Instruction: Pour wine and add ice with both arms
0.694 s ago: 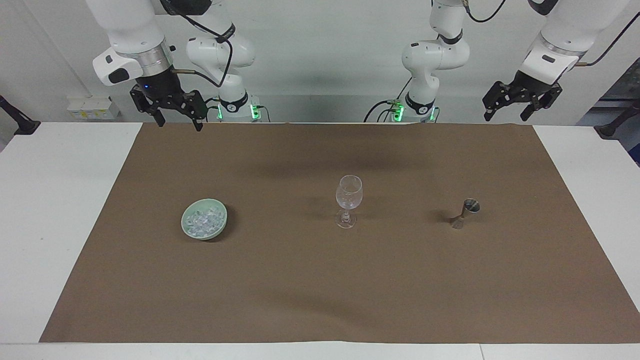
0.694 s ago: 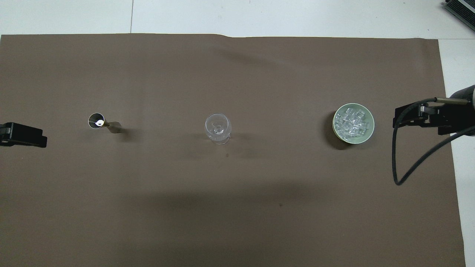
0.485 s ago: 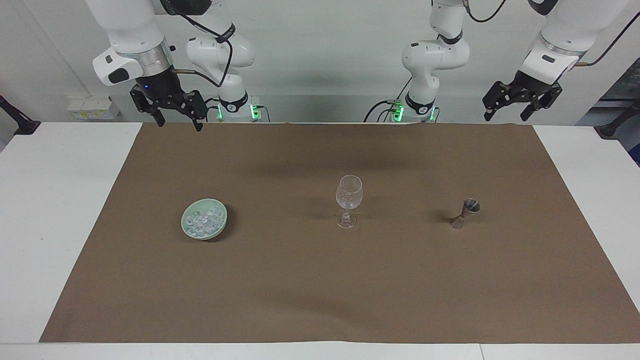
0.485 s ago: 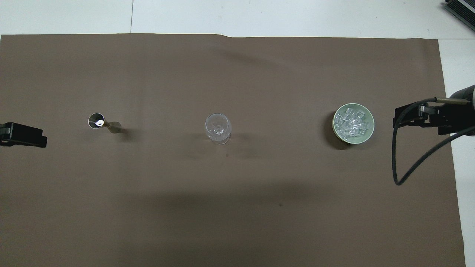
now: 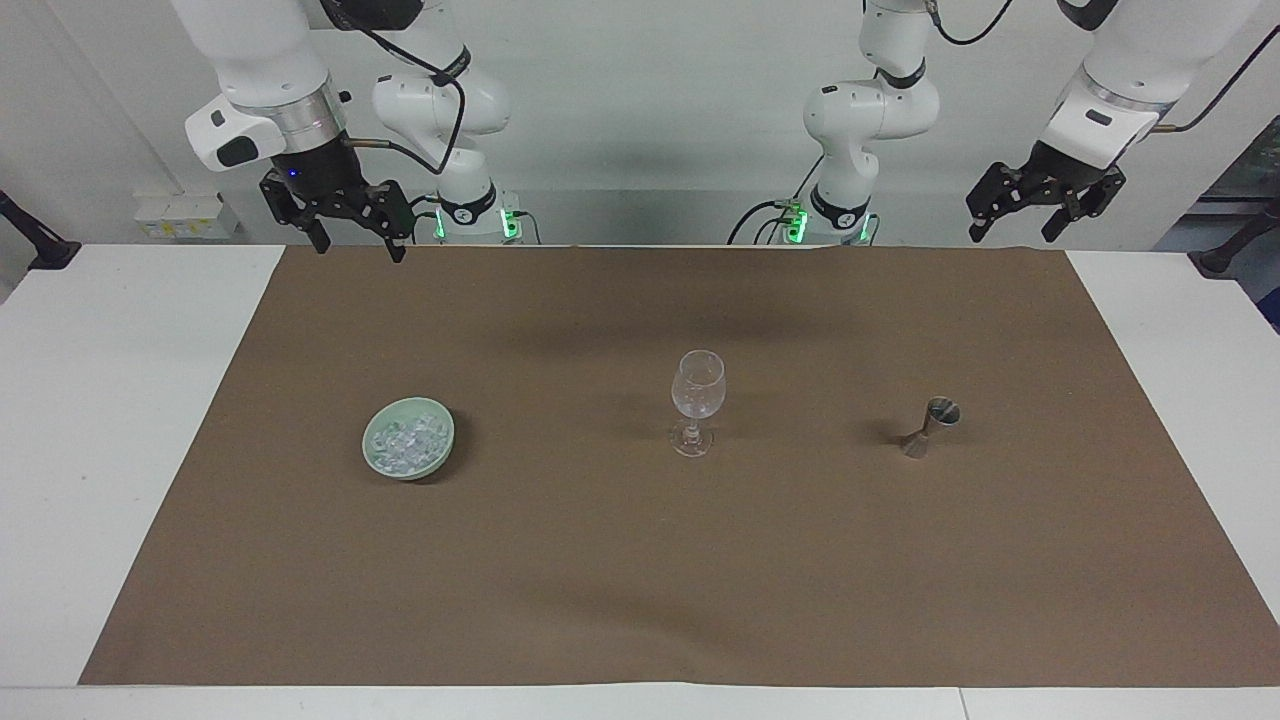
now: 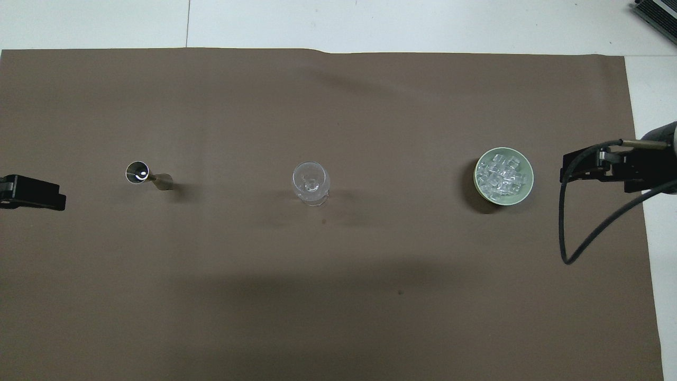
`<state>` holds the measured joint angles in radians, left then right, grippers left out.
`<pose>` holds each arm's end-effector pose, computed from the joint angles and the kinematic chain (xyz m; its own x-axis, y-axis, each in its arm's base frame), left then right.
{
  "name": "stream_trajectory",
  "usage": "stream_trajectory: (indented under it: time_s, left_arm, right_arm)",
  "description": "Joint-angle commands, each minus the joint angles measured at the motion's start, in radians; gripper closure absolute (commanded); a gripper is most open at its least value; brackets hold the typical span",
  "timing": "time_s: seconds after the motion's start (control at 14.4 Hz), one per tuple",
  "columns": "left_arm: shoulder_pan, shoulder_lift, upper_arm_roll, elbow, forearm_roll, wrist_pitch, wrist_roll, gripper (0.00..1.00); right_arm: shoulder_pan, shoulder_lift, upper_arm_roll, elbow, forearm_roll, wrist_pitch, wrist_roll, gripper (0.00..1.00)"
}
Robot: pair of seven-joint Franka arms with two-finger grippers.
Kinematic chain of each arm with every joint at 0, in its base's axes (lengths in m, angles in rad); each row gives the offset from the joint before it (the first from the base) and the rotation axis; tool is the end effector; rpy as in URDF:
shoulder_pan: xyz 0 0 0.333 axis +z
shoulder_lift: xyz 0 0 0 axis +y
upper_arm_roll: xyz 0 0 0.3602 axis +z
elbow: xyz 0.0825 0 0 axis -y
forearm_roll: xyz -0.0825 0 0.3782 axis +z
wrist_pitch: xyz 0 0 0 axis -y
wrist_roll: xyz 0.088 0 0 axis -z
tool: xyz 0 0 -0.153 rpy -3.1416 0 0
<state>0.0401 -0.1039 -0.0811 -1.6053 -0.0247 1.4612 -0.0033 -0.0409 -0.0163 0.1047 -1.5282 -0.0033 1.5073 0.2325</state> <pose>0.4975 -0.0269 0.6518 0.9984 -0.0396 -0.0406 -0.0390 -0.9991 0.0161 0.5355 0.0342 0.6457 0.9858 -0.1681 -0.0034 -0.1681 -0.9858 0.0060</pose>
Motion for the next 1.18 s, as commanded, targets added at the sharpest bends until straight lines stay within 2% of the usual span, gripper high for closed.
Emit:
stream_trajectory:
  time_s: [0.0,1.11]
  left_arm:
    - [-0.005,-0.019,0.012,-0.021,-0.001,0.005,0.011,0.00]
    - [-0.014,-0.022,0.007,-0.011,-0.001,-0.019,0.008,0.00]
  right_arm:
    - [-0.016,-0.002,0.004,0.003,0.029,-0.012,-0.030,0.00]
    - [-0.022,-0.002,0.003,0.000,0.029,-0.006,-0.033,0.00]
